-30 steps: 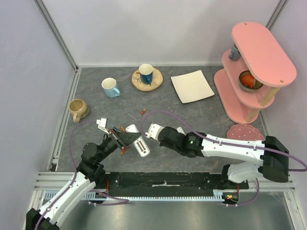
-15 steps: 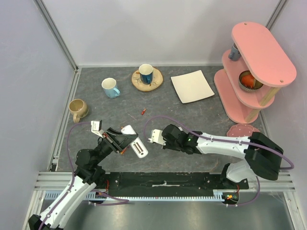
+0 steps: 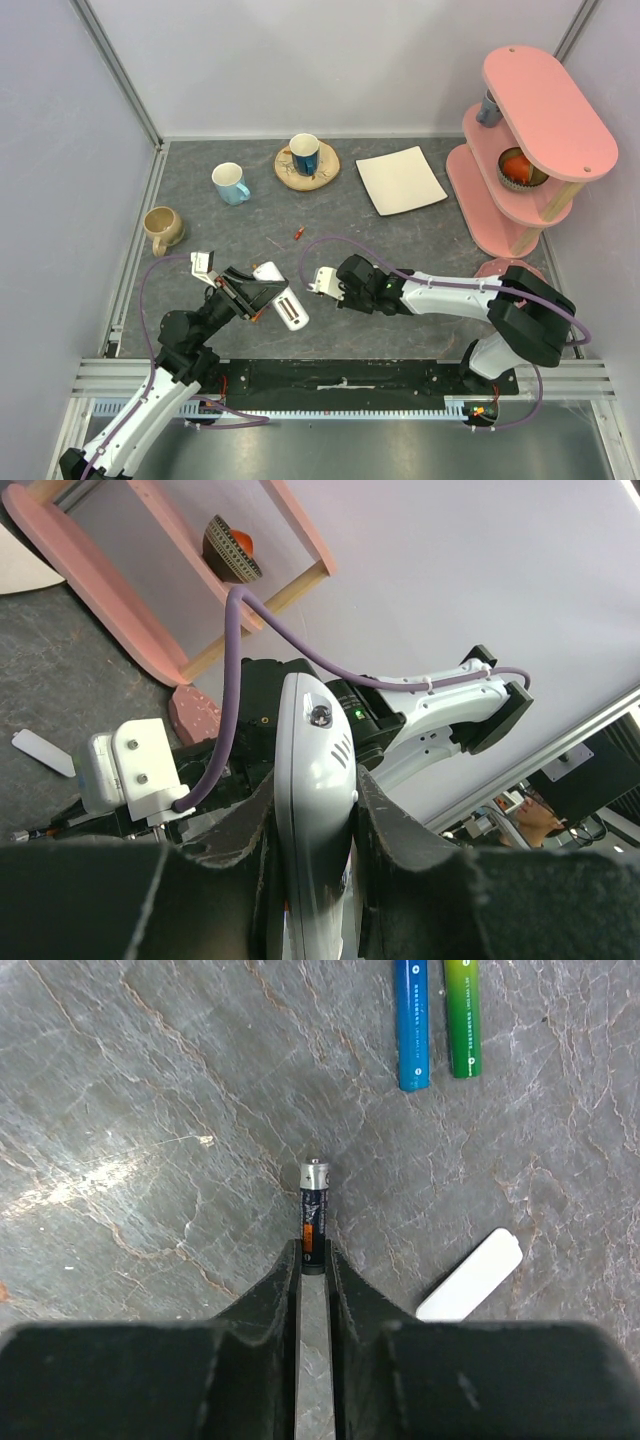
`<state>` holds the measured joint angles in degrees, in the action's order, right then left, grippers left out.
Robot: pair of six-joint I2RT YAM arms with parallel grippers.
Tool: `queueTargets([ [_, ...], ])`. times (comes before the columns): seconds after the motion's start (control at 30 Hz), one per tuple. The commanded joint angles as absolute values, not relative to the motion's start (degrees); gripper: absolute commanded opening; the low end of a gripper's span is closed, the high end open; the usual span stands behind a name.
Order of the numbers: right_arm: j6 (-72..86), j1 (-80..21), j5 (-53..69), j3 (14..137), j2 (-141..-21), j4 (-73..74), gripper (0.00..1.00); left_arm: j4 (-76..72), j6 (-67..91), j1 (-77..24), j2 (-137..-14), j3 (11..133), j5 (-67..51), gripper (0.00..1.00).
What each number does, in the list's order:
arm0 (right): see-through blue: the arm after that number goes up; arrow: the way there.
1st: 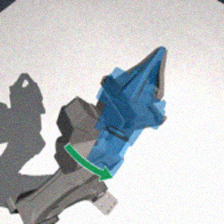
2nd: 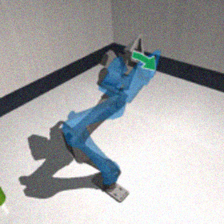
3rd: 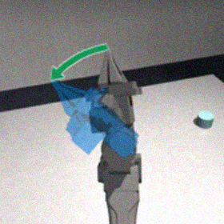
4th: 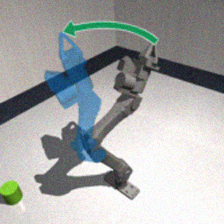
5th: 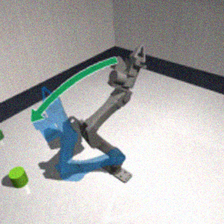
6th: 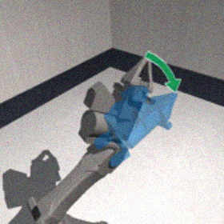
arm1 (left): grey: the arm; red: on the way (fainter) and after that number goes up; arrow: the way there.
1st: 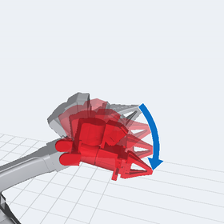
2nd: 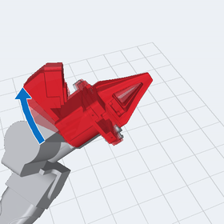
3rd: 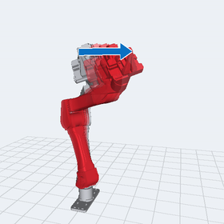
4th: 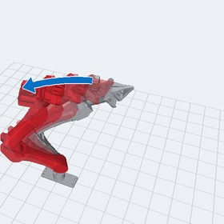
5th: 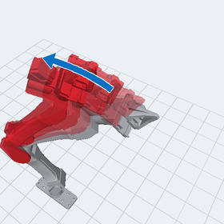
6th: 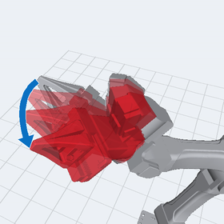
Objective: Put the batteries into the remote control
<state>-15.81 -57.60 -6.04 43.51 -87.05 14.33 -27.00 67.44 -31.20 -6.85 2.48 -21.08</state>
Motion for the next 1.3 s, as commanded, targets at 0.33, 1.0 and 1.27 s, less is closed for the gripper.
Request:
queueTargets([
  [0.33,-12.31,-57.30,-9.31,45.70,-86.14,15.20,0.40,-27.60,68.03,-30.85,-6.59,-6.15,-21.88,0.02],
  [1.0,37.60,-56.78,-21.35,43.68,-65.74,10.02,0.98,-34.19,66.36,-30.85,-10.54,-7.65,-25.23,0.02],
  [1.27,60.01,-61.08,-36.97,44.55,-71.08,20.46,0.87,-27.70,64.08,-30.85,-9.67,-4.83,-23.12,0.02],
])
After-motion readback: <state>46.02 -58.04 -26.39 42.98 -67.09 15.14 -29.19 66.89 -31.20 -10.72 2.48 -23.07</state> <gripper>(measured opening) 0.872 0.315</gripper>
